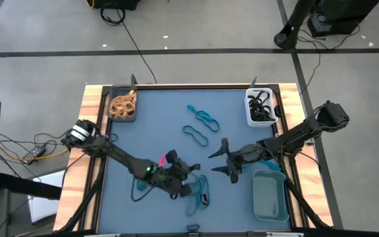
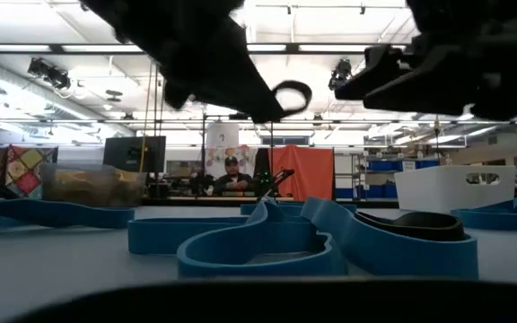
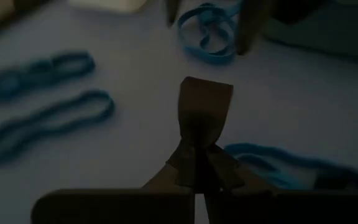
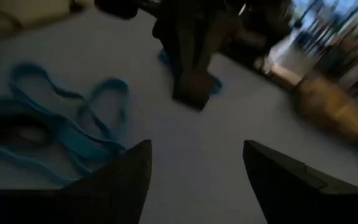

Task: Sort rubber bands into baskets
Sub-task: Put the black rubber band into the white bin

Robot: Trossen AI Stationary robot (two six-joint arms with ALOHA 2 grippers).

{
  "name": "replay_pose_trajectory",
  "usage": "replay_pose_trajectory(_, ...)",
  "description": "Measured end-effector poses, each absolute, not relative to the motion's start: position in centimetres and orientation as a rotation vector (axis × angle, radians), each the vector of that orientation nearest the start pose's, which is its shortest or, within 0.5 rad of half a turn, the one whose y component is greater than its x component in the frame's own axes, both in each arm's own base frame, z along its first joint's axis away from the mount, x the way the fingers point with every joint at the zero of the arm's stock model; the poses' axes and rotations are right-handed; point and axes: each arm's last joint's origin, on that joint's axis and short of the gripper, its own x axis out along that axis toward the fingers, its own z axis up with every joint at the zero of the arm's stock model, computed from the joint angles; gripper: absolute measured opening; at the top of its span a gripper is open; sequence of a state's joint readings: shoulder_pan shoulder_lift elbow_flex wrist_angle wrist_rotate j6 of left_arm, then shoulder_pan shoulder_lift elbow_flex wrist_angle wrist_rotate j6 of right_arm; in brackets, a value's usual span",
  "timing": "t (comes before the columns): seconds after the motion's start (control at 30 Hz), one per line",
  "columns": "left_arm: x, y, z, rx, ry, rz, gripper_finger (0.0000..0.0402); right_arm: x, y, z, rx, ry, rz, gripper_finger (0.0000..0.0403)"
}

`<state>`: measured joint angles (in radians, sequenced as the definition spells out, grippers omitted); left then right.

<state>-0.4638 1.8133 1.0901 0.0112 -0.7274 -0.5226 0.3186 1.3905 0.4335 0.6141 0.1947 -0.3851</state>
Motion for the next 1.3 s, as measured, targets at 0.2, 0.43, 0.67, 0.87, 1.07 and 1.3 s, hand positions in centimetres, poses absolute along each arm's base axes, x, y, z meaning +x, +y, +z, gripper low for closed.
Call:
replay_pose_trajectory(0.2,35.9,-11.9,18.3,-0.323,0.546,0.350,0.0014,24.2,7.4,16.6,-0.742,0.291,0.160,0.0261)
replay_pose_trajectory(0.43,37.3,-9.6,19.0,-0.396,0.497,0.279,0.0014,24.2,7.2,16.6,-0.853,0.299,0.132,0.0274)
replay_pose_trajectory(0.67,38.1,-7.7,19.3,-0.455,0.484,0.230,0.0015,24.4,6.9,16.8,-0.940,0.285,0.139,0.0292)
replay_pose_trajectory(0.87,38.4,-6.9,19.5,-0.476,0.473,0.212,0.0015,24.6,6.3,16.8,-0.933,0.293,0.127,0.0266)
replay_pose_trajectory(1.07,38.5,-6.8,19.7,-0.461,0.454,0.191,0.0015,24.7,5.7,16.7,-0.916,0.297,0.123,0.0188)
replay_pose_trajectory(1.3,38.6,-6.8,19.8,-0.434,0.442,0.173,0.0021,24.7,5.6,16.7,-0.867,0.303,0.113,0.0095)
